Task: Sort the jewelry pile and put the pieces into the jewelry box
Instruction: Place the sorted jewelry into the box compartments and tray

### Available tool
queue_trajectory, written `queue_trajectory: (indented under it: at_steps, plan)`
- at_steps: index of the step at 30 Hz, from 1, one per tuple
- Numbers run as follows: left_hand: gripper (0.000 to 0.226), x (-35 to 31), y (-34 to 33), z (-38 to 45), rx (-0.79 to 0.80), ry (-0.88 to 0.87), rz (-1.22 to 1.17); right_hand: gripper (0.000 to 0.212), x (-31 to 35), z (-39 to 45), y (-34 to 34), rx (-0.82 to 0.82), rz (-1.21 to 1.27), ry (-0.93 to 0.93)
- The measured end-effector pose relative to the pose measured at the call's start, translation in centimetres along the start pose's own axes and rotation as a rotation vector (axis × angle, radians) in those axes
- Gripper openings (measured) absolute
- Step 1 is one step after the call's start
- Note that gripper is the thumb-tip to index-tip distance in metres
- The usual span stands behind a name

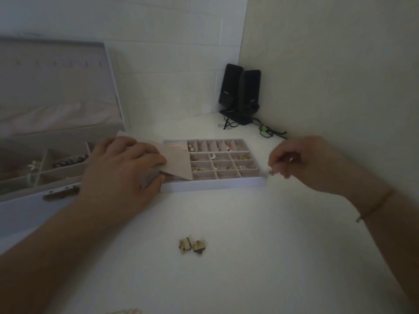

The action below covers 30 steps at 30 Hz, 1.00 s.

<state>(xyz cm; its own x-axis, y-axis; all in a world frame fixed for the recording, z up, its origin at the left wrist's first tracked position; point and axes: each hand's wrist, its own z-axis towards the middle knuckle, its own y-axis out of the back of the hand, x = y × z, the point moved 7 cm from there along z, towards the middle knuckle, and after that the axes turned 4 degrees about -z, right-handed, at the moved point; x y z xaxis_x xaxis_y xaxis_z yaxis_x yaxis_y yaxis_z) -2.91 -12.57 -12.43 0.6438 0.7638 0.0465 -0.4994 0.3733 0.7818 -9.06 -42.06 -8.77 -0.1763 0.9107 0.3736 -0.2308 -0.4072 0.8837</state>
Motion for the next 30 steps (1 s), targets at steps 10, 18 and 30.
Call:
queue_trajectory:
  at_steps: [10, 18, 30]
  plan:
    - [0.035, 0.0, 0.1, 0.0, -0.006, -0.017, -0.001, 0.028, -0.8, 2.6, -3.7, -0.027, -0.011, -0.005]
    - [0.036, 0.0, 0.2, -0.1, -0.024, -0.021, -0.005, 0.028, -0.6, 1.6, -2.9, -0.051, -0.008, 0.103]
    - [0.036, 0.1, 0.0, -0.2, -0.034, -0.017, 0.001, 0.003, -1.5, 0.9, -4.2, 0.025, -0.114, 0.135]
